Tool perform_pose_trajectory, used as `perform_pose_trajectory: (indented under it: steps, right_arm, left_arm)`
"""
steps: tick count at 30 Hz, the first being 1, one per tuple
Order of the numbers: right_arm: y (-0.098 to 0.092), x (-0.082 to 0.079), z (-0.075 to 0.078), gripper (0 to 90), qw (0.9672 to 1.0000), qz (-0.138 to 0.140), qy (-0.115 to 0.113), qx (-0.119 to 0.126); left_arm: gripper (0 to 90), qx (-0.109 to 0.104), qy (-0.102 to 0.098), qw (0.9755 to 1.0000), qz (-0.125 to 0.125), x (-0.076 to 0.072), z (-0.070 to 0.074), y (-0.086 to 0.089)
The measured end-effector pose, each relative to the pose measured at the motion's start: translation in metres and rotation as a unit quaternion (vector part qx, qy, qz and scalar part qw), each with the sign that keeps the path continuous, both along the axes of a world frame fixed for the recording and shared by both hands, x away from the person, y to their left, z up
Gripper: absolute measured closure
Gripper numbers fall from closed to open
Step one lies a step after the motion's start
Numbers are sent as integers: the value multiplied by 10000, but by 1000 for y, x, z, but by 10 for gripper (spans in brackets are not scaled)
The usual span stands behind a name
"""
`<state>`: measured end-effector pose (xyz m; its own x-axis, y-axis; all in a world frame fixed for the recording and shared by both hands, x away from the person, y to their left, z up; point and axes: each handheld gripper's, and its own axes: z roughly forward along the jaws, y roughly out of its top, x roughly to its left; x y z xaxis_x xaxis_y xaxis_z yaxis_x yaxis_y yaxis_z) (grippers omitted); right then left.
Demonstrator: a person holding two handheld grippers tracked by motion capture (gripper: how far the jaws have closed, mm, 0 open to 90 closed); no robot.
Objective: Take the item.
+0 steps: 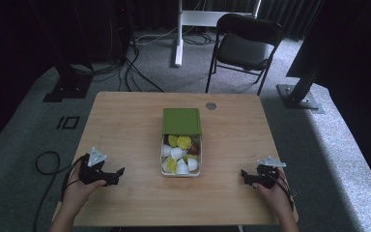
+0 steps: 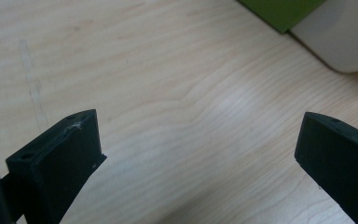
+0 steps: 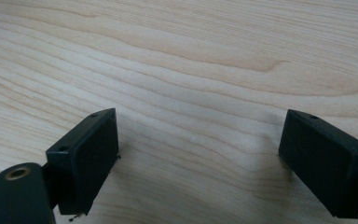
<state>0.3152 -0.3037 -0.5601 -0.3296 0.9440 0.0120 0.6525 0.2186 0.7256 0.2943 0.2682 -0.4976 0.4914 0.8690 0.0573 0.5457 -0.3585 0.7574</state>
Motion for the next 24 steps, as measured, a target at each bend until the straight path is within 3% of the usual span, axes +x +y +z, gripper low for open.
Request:
perform_pose_trajectory:
  steps: [15, 24]
  right_arm:
    - [0, 0, 0, 114, 10000, 4, -5, -2]
    - [0, 0, 0, 114, 10000, 4, -6, -2]
  left_arm:
    - [14, -16, -343, 9990, -274, 12, 45, -18]
    - [14, -70, -673, 9949, -752, 16, 78, -42]
